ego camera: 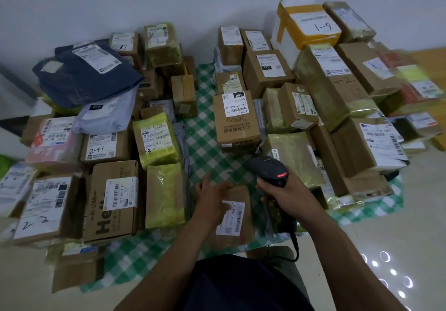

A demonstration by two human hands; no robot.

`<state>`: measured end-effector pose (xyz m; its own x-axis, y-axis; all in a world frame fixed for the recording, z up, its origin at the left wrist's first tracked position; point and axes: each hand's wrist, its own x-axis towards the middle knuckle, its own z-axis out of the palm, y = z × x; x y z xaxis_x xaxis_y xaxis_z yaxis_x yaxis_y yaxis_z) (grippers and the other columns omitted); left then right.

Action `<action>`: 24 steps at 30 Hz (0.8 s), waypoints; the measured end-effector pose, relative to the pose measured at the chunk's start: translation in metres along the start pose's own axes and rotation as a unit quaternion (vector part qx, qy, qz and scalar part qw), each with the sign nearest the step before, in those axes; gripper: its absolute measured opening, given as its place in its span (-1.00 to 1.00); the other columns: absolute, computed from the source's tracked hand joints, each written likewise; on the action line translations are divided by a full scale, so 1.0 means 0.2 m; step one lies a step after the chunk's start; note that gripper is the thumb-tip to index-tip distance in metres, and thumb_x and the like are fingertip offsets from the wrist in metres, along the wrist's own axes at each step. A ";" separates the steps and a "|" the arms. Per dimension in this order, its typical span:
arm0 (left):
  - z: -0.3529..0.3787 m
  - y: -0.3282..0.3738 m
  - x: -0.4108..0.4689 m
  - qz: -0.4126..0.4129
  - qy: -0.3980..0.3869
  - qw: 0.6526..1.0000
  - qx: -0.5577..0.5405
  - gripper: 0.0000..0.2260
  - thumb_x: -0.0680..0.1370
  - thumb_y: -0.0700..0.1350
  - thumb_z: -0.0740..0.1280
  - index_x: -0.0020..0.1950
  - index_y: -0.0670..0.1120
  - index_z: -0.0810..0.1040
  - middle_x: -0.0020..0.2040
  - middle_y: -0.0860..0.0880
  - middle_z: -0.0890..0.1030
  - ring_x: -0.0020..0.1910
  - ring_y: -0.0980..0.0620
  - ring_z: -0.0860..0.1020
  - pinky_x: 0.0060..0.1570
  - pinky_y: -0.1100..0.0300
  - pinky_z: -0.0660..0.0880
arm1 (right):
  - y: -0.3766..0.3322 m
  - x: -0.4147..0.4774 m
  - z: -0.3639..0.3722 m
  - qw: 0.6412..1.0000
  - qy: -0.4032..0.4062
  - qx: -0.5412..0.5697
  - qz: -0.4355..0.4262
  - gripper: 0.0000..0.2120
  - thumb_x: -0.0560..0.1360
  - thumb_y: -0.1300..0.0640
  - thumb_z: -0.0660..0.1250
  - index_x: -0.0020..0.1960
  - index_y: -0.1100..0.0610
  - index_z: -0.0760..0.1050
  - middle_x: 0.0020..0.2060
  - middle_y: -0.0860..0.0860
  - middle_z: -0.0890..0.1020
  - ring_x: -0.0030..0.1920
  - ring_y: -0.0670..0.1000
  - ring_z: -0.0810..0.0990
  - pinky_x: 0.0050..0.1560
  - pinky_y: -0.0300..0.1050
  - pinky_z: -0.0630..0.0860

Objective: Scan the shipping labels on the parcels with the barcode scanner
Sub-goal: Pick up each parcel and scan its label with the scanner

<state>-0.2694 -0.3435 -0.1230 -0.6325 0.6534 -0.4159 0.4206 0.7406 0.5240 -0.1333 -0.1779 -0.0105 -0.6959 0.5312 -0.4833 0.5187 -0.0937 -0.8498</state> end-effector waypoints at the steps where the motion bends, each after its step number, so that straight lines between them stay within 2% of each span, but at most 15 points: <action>1: 0.01 -0.01 0.00 -0.005 -0.013 1.000 -0.017 -0.47 0.45 -0.09 0.56 0.30 0.34 0.51 0.56 -0.14 0.36 0.62 -0.15 0.08 0.49 0.17 0.00 | 0.00 0.00 0.01 1.000 0.000 0.003 0.001 -0.59 0.58 0.08 0.47 0.39 -0.01 0.47 0.02 0.04 0.73 -0.16 0.07 0.76 -0.13 -0.05 0.67; 3: -0.03 0.02 -0.03 0.005 -0.016 0.998 -0.054 -0.49 0.46 -0.11 0.54 0.27 0.36 0.53 0.33 -0.04 0.59 0.47 0.03 0.39 0.53 0.20 0.13 | 0.00 -0.01 0.01 1.000 0.000 0.007 -0.003 -0.61 0.59 0.10 0.46 0.38 0.01 0.47 0.02 0.05 0.73 -0.18 0.07 0.75 -0.15 -0.07 0.66; 4: -0.04 0.03 -0.05 0.007 -0.022 0.997 -0.077 -0.56 0.50 -0.19 0.50 0.31 0.17 0.60 0.16 0.00 0.64 0.28 0.19 0.53 0.43 0.34 0.25 | -0.01 -0.01 0.02 1.000 0.000 0.010 -0.004 -0.61 0.59 0.11 0.46 0.38 0.01 0.46 0.02 0.06 0.73 -0.17 0.08 0.75 -0.14 -0.04 0.67; 5: -0.06 0.04 -0.07 0.003 -0.044 0.994 -0.101 -0.66 0.55 -0.29 0.45 0.30 -0.07 0.64 0.03 0.01 0.63 0.06 0.29 0.58 0.20 0.52 0.34 | -0.01 -0.02 0.03 1.000 0.000 0.016 -0.005 -0.61 0.59 0.12 0.46 0.38 0.02 0.46 0.03 0.06 0.72 -0.17 0.08 0.75 -0.10 0.01 0.67; 6: -0.07 0.05 -0.08 0.017 -0.056 0.994 -0.097 -0.71 0.56 -0.34 0.43 0.27 -0.19 0.64 -0.01 0.00 0.62 -0.07 0.29 0.57 0.00 0.59 0.36 | -0.01 -0.02 0.03 1.000 0.000 0.020 -0.005 -0.60 0.59 0.13 0.47 0.38 0.01 0.45 0.04 0.06 0.72 -0.15 0.08 0.75 -0.06 0.06 0.68; 7: -0.09 0.05 -0.09 0.035 -0.068 0.993 -0.089 -0.73 0.56 -0.33 0.43 0.25 -0.19 0.65 0.01 -0.01 0.63 -0.11 0.29 0.55 -0.12 0.60 0.37 | -0.01 -0.02 0.04 1.000 0.002 0.018 -0.005 -0.57 0.58 0.12 0.49 0.38 0.01 0.44 0.06 0.04 0.71 -0.14 0.08 0.75 -0.04 0.07 0.68; 8: -0.10 0.06 -0.10 0.046 -0.075 0.992 -0.094 -0.73 0.55 -0.31 0.45 0.25 -0.16 0.66 0.06 -0.01 0.64 -0.10 0.30 0.55 -0.15 0.59 0.39 | 0.00 -0.02 0.04 1.000 0.006 0.009 -0.006 -0.54 0.56 0.11 0.50 0.39 0.00 0.43 0.09 0.02 0.70 -0.10 0.06 0.75 -0.02 0.05 0.67; 10: -0.16 0.07 -0.11 0.049 -0.060 0.989 -0.127 -0.75 0.57 -0.26 0.45 0.25 -0.11 0.67 0.14 0.00 0.68 -0.01 0.24 0.62 0.00 0.46 0.50 | 0.01 -0.02 0.04 0.999 0.021 -0.023 -0.016 -0.46 0.52 0.08 0.55 0.43 0.00 0.44 0.16 -0.05 0.67 0.06 -0.01 0.70 0.13 0.01 0.64; 12: -0.24 0.11 -0.13 0.064 -0.044 0.987 -0.140 -0.79 0.61 -0.18 0.42 0.23 -0.04 0.70 0.10 0.08 0.69 0.00 0.28 0.63 0.08 0.34 0.53 | 0.01 -0.02 0.04 0.999 0.032 -0.037 -0.023 -0.42 0.49 0.03 0.58 0.44 -0.03 0.45 0.19 -0.11 0.65 0.17 -0.06 0.63 0.24 0.05 0.60; 14: -0.33 0.14 -0.13 0.095 -0.028 0.985 -0.144 -0.82 0.63 -0.13 0.39 0.19 0.03 0.72 0.00 0.20 0.64 -0.09 0.40 0.57 -0.05 0.43 0.43 | -0.01 -0.02 0.05 0.999 0.030 -0.020 -0.030 -0.45 0.49 0.01 0.57 0.41 -0.08 0.45 0.17 -0.16 0.65 0.13 -0.12 0.63 0.12 -0.07 0.64; 16: -0.42 0.17 -0.13 0.106 -0.013 0.978 -0.181 -0.79 0.65 -0.09 0.38 0.24 0.12 0.69 0.03 0.21 0.62 -0.03 0.42 0.54 -0.07 0.50 0.40 | -0.04 -0.03 0.05 0.999 0.021 0.008 -0.041 -0.46 0.48 0.03 0.58 0.39 -0.10 0.46 0.14 -0.16 0.67 0.08 -0.15 0.65 -0.01 -0.21 0.64; 18: -0.49 0.19 -0.12 0.109 -0.001 0.977 -0.184 -0.76 0.65 -0.02 0.38 0.29 0.19 0.65 0.12 0.17 0.60 0.07 0.34 0.54 0.00 0.44 0.42 | -0.07 -0.02 0.04 0.998 0.020 0.032 -0.057 -0.40 0.42 0.04 0.63 0.39 -0.07 0.48 0.13 -0.12 0.71 0.10 -0.10 0.68 0.07 -0.10 0.65; 20: -0.55 0.22 -0.13 0.118 0.007 0.976 -0.184 -0.75 0.64 0.00 0.39 0.31 0.20 0.64 0.17 0.21 0.59 0.13 0.29 0.54 0.08 0.35 0.42 | -0.11 -0.02 0.03 0.996 0.016 0.036 -0.082 -0.41 0.38 0.15 0.66 0.33 -0.03 0.52 0.07 -0.11 0.73 0.08 -0.14 0.69 0.04 -0.20 0.61; 22: -0.61 0.23 -0.13 0.122 0.007 0.972 -0.200 -0.75 0.62 -0.01 0.41 0.30 0.18 0.65 0.16 0.31 0.59 0.14 0.39 0.52 0.13 0.35 0.42 | -0.16 -0.01 0.02 0.994 0.003 0.047 -0.098 -0.43 0.37 0.31 0.64 0.29 0.01 0.54 0.04 -0.12 0.74 0.04 -0.18 0.70 -0.06 -0.34 0.58; 24: -0.65 0.24 -0.13 0.122 0.011 0.970 -0.211 -0.76 0.60 0.01 0.43 0.26 0.23 0.65 0.16 0.34 0.61 0.17 0.41 0.52 0.25 0.26 0.46 | -0.20 0.01 0.02 0.994 -0.002 0.056 -0.097 -0.42 0.37 0.37 0.62 0.30 0.06 0.55 0.06 -0.05 0.75 0.06 -0.10 0.71 -0.10 -0.31 0.61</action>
<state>-0.3169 -0.3456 0.0094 -0.5633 0.7940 -0.2284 0.2590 0.4322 0.8638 -0.1569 -0.1774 0.0218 -0.7799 0.5443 -0.3091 0.3167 -0.0827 -0.9449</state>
